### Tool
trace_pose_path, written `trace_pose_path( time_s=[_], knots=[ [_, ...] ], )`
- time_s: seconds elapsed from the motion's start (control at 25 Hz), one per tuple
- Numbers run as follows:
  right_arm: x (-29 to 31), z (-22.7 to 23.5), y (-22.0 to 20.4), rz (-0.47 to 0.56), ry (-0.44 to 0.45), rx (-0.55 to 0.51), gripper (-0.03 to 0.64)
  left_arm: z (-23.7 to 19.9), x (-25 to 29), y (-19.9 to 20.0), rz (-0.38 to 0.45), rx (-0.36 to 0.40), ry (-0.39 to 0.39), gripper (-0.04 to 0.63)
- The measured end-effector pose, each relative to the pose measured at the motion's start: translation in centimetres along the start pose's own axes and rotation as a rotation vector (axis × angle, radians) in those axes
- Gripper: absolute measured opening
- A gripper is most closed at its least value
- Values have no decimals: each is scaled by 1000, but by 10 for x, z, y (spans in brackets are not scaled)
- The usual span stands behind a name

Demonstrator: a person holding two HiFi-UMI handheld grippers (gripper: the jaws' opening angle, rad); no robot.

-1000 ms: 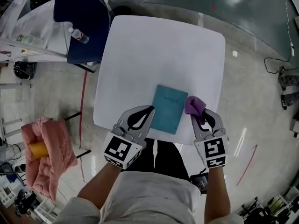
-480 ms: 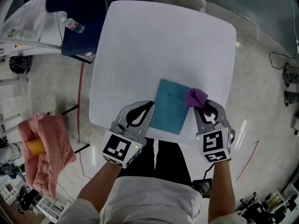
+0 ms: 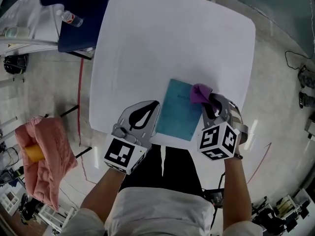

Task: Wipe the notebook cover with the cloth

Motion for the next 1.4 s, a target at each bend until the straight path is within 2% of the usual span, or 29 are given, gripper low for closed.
trace_pose_path(
  time_s=[0.24, 0.48, 1.4],
  knots=[
    [19, -3, 1, -74, 19, -54, 100, -10, 0, -8, -21, -13, 12, 0],
    [32, -20, -2, -113, 84, -43, 100, -14, 1, -9, -22, -25, 11, 0],
    [31, -47, -8, -134, 106, 3, 101, -4, -3, -21, -53, -8, -35, 0]
  ],
)
Point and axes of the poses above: the fingertips, and each gripper's own axes: x forward along the fingers, z to its right, y out of its top, the point moved 2 cm from there along -x, backward along the fingers, and after that the axes turned 5 degrees about y, right-handed, at the moved point
